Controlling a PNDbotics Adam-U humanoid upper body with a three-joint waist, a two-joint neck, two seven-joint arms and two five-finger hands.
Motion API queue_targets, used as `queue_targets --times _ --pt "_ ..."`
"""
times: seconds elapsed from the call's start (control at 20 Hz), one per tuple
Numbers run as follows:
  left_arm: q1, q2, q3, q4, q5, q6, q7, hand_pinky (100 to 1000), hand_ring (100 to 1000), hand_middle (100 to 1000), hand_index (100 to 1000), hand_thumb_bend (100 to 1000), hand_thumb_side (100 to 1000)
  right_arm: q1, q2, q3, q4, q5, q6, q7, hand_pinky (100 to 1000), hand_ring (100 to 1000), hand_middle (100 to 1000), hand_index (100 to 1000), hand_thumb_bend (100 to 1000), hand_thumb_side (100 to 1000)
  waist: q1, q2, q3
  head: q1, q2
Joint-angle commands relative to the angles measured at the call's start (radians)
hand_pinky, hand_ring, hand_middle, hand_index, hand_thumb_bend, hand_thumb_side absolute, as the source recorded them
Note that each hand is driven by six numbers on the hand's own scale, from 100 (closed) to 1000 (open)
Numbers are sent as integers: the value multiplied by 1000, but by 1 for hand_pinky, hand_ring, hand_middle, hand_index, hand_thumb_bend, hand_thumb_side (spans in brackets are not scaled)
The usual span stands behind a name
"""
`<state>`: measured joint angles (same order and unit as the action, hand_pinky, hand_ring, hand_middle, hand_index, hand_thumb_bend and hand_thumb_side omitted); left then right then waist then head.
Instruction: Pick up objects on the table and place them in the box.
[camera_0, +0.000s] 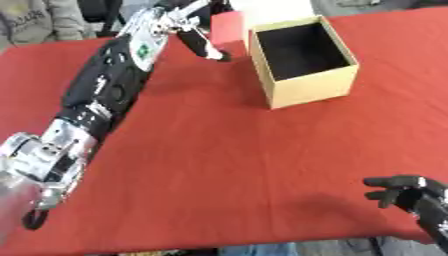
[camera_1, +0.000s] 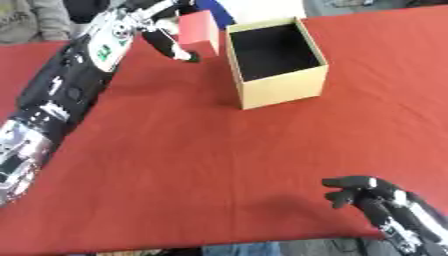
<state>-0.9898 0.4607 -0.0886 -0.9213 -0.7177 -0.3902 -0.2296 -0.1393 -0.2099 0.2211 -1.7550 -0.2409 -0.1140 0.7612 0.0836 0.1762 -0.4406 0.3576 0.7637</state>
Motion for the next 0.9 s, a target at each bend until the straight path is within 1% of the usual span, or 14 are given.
queue_targets --times 0.05,0.25,0.5,0.7,0.8,0.85,0.9 --pt "-40 -5 6 4 -4 0 20 807 455 251 562 447 126 -20 -16 18 -21 -16 2 22 845 902 575 825 100 644 -7 -10 -11 9 -11" --pt "-59 -28 1 7 -5 -3 42 810 460 261 570 445 129 -29 -17 31 -23 -23 5 38 845 903 575 825 100 643 -9 -5 -37 15 -15" --pt "-62 -49 -4 12 8 -5 64 821 463 268 577 429 133 -35 -19 36 -25 -29 3 45 845 903 575 825 100 642 -13 -2 -54 20 -20" --pt "-58 -65 -24 10 -4 -26 48 826 486 301 604 453 159 -38 -18 41 -26 -31 3 49 845 903 575 825 100 642 -13 0 -63 22 -20" --pt "-53 -73 -34 7 -17 -40 35 829 504 340 634 475 171 -39 -18 42 -26 -32 3 51 845 903 575 825 100 642 -13 1 -65 21 -21" --pt "-50 -75 -39 5 -25 -47 28 833 517 374 658 488 178 -38 -18 42 -26 -32 4 52 845 903 575 825 100 642 -13 1 -65 21 -21" --pt "-47 -78 -44 4 -35 -54 18 842 538 429 702 511 197 -38 -18 41 -25 -31 4 52 845 903 575 825 100 642 -13 1 -63 22 -20"
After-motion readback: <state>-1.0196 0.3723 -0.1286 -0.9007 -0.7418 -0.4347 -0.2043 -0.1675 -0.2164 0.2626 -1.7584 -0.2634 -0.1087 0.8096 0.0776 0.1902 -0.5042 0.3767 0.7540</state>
